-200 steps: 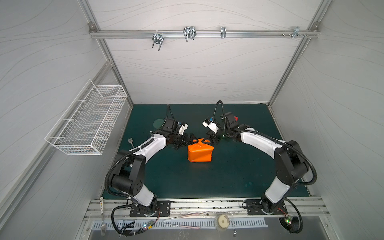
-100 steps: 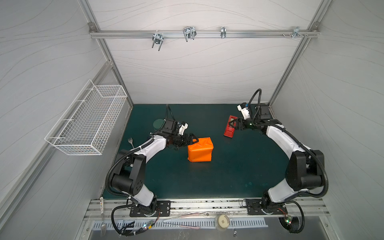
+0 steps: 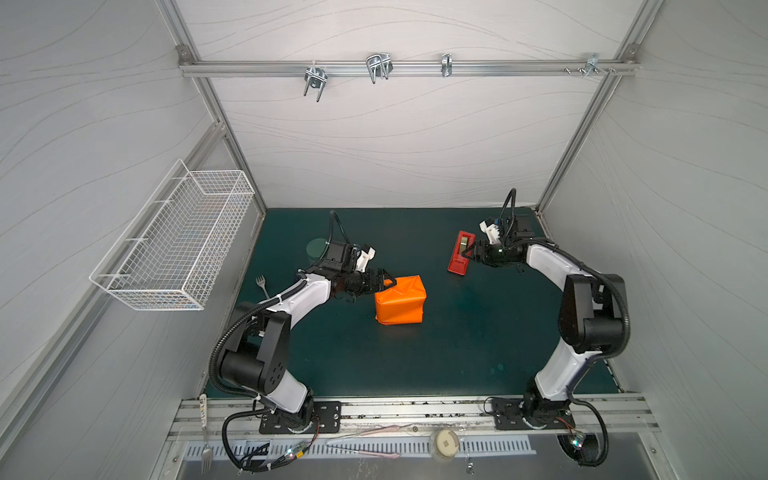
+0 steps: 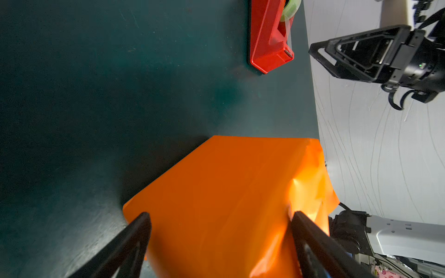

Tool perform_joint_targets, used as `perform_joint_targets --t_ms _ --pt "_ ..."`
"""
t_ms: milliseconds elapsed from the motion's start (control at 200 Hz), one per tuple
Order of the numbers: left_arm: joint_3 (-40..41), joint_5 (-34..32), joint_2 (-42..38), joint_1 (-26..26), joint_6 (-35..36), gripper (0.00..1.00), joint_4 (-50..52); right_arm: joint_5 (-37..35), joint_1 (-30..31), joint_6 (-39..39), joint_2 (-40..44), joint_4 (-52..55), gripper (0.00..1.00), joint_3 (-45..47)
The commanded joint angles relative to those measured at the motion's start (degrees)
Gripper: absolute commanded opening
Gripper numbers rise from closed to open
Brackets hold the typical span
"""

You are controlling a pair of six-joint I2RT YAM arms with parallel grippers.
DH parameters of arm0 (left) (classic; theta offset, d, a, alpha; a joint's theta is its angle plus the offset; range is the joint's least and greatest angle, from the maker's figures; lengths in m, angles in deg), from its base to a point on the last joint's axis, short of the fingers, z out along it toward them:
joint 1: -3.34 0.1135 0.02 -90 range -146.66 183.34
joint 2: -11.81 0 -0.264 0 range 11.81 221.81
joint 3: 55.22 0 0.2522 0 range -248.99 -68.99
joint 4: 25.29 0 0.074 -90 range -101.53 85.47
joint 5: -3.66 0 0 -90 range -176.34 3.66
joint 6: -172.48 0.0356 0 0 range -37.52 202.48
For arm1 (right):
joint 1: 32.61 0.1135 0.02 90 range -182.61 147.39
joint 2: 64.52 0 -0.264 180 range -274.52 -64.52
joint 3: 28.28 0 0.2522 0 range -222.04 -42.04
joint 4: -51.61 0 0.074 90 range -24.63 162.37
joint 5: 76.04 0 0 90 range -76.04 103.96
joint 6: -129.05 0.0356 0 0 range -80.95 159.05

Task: Wrap a gift box in wrapping paper
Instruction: Tear off the tape with the cutter.

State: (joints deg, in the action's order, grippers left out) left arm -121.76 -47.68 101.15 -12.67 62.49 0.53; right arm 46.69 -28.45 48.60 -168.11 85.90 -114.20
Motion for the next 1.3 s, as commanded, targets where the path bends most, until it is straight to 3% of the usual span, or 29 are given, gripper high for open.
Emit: perform_joint_targets --t_ms 0,345,870,1291 --pt "1.8 -2.1 1.6 -0.2 1.3 0.92 5.0 3.4 -0.9 3.3 -3.1 1.2 0.51 -3.1" --pt "1.9 -2.4 1.5 -0.2 1.4 0.92 4.7 8.6 -1.1 5.9 -11.4 0.8 0.4 -8.6" --pt "2.1 -3.0 1.2 -0.2 1.2 0.92 4.5 11.3 -0.9 9.7 -15.4 -2.1 0.29 -7.6" --pt "2.1 -3.6 1.4 -0.1 1.4 0.92 4.3 16.8 -1.2 17.0 -15.2 -9.3 0.01 -5.2"
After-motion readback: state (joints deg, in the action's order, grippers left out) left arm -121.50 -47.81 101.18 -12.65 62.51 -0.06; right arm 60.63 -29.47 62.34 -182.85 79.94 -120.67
